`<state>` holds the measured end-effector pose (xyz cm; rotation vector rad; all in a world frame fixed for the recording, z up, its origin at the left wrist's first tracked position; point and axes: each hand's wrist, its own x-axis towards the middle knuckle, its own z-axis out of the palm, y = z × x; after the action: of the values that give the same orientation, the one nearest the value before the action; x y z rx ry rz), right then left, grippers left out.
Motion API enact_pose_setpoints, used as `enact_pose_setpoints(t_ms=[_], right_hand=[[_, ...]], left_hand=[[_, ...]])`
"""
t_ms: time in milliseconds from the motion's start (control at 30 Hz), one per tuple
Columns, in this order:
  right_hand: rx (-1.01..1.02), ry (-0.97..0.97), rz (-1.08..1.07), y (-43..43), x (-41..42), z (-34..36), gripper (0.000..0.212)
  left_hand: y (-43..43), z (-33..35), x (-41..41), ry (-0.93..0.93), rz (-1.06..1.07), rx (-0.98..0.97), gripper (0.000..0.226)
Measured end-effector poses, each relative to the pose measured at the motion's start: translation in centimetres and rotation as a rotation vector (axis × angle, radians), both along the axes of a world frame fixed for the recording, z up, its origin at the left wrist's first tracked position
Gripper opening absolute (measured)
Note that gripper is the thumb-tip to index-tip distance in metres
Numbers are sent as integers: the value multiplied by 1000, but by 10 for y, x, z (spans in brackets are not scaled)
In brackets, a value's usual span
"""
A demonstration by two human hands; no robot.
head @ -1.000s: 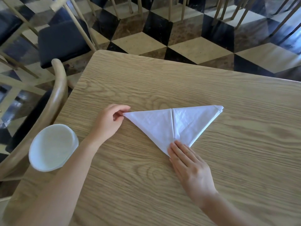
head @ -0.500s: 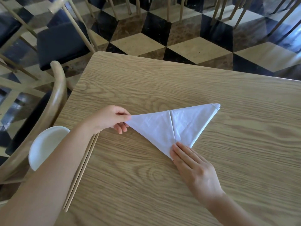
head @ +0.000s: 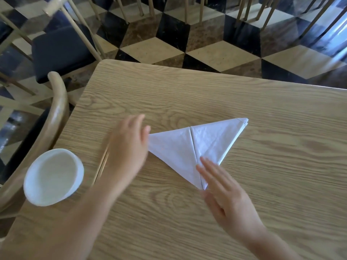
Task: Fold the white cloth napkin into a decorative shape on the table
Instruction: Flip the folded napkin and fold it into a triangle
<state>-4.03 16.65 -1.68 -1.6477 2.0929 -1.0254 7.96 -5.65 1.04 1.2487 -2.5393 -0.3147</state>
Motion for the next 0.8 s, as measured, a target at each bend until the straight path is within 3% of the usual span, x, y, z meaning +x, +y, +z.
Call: enact_pose_setpoints(t_ms=[67,133,233,367,700,800], right_hand=[[-53,-115,-137,-16,-19,13,45],[1,-81,-156,-41,-43,14,49],[239,213,37,-70,-68,-10,55],[326,502,130,-73,-81,-30,56],[489,479,-87,-73,-142,-22,67],[409,412,-214,-66,-119,-10,67]], left_hand=[[53,-12,-19,43,-154,21,43],[103,-33,-34,-49,-233,55,50],[137,-57,-40,-164,-169,92,57],[140,-64,-41,-250,-152,84,59],[139,-60,-42,-274,-166,98,61],[132,-46,-40,-111,-187,200,60]])
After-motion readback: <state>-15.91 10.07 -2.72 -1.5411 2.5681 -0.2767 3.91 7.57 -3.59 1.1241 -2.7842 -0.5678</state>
